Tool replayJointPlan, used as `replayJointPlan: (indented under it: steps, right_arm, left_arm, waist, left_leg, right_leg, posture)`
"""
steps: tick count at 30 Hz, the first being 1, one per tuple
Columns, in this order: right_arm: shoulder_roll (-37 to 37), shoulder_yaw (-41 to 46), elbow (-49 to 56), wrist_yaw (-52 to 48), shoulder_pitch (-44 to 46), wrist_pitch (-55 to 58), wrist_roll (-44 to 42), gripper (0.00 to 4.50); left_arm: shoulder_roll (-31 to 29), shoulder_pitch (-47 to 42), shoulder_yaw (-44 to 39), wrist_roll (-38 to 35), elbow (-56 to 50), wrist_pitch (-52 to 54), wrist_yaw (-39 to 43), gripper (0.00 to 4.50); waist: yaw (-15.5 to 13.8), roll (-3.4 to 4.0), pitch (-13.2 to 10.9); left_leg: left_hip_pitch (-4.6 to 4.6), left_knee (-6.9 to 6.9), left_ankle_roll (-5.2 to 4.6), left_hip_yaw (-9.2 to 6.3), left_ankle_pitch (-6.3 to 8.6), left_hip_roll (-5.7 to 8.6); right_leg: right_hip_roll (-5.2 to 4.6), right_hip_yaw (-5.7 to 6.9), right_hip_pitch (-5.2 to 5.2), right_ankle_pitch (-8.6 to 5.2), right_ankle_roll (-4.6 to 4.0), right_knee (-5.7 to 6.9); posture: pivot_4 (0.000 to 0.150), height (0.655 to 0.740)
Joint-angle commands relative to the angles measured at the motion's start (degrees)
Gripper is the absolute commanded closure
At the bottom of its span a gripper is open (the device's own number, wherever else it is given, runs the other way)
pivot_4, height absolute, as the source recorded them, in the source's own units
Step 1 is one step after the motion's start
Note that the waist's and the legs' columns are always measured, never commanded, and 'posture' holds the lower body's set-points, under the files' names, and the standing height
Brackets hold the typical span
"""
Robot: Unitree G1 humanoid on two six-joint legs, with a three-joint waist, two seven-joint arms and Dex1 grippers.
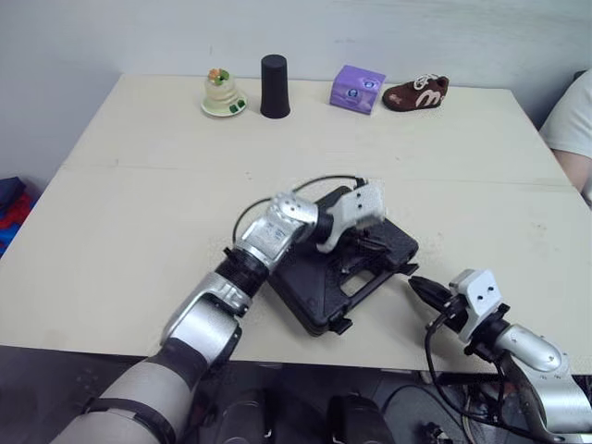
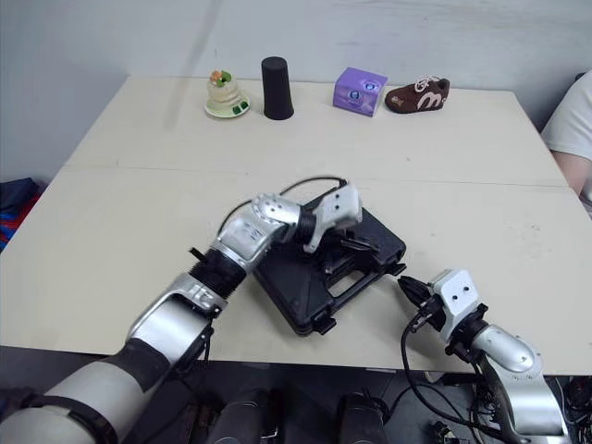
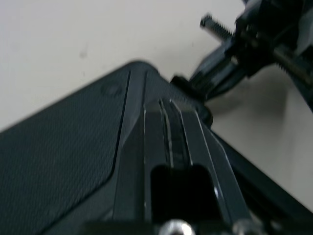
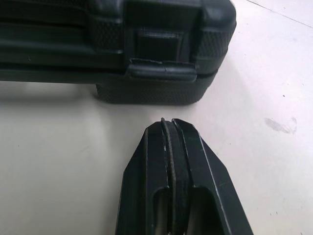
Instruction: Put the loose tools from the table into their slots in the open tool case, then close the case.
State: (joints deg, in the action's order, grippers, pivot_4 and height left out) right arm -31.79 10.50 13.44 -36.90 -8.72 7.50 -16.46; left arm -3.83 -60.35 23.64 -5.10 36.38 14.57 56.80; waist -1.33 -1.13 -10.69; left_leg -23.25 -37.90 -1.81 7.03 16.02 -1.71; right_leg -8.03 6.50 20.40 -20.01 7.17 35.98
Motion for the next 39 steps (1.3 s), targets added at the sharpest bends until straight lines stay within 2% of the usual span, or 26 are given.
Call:
replayJointPlan:
  steps: [1,5,9,16,20,24,35,39]
  right_arm:
    - [-0.04,1.49,1.69,0.82,-0.01,-1.05,0.20,4.50]
    - [0.38,1.03,1.63,0.54,0.49,-0.67,-0.64,4.50]
    - [0.65,0.74,1.23,0.23,1.01,-0.56,-0.61,4.50]
    - [1.78,-0.72,-0.48,0.32,4.26,-1.67,0.01,4.50]
    - [2.35,-1.66,-1.41,0.05,5.72,-1.77,0.17,4.50]
    - [3.57,-3.93,-2.03,-0.46,8.21,-1.02,0.18,4.50]
    - [4.83,-5.94,-2.25,0.07,8.81,-0.64,1.19,4.50]
    - [3.69,-3.42,1.02,-0.77,8.17,-0.31,-1.07,4.50]
  left_arm:
    - [0.93,2.30,1.99,4.51,7.47,0.94,-2.29,4.48]
    - [-0.74,3.74,6.39,10.03,14.00,-0.96,-1.68,4.48]
    - [-0.36,4.25,6.01,10.00,13.67,0.18,-0.80,4.48]
    - [-2.27,3.96,8.70,15.74,17.83,-1.76,-6.09,4.48]
    - [-2.34,4.23,7.64,15.30,17.38,-1.26,-5.61,4.48]
    - [-2.67,5.11,6.29,13.95,15.76,0.56,-4.68,4.48]
    - [-2.33,5.26,5.01,13.68,15.37,1.39,-3.67,4.48]
    - [-2.27,5.58,4.55,13.68,14.94,1.59,-3.71,4.48]
  waist:
    - [0.01,0.02,0.03]
    - [0.02,-0.04,0.61]
    - [0.17,-0.12,1.46]
    - [0.26,-0.37,2.09]
    - [0.63,-0.37,2.58]
    - [1.52,-0.43,2.81]
    - [1.82,-0.43,2.92]
    - [1.94,-0.39,2.90]
  left_leg:
    - [0.02,0.00,-0.02,0.00,0.01,0.01]
    - [0.22,-0.02,-0.09,-0.09,0.07,0.01]
    - [0.91,0.02,-0.22,-0.20,0.67,-0.13]
    - [0.99,0.03,-0.20,-0.21,0.86,-0.24]
    - [1.45,0.07,0.07,-0.30,1.18,-0.34]
    - [2.06,0.67,0.12,-0.31,1.21,-0.34]
    - [2.16,0.81,0.22,-0.36,1.23,-0.39]
    - [2.13,0.85,0.23,-0.39,1.23,-0.40]
  right_leg:
    - [-0.04,-0.01,-0.02,0.00,0.00,0.00]
    - [-0.11,0.07,-0.28,0.00,0.00,-0.04]
    - [-0.37,0.05,-1.12,-0.04,-0.07,-0.39]
    - [-0.40,-0.17,-1.20,-0.09,-0.16,-0.44]
    - [-0.39,-0.11,-1.83,-0.09,-0.17,-0.75]
    - [-0.37,-0.12,-2.34,-0.11,-0.20,-1.30]
    - [-0.36,-0.17,-2.39,-0.11,-0.22,-1.49]
    - [-0.36,-0.18,-2.37,-0.10,-0.23,-1.56]
  posture:
    - [0.150,0.7400]
    - [0.150,0.7400]
    - [0.150,0.7400]
    - [0.150,0.7400]
    - [0.150,0.7400]
    - [0.150,0.7400]
    - [0.150,0.7400]
    - [0.150,0.7400]
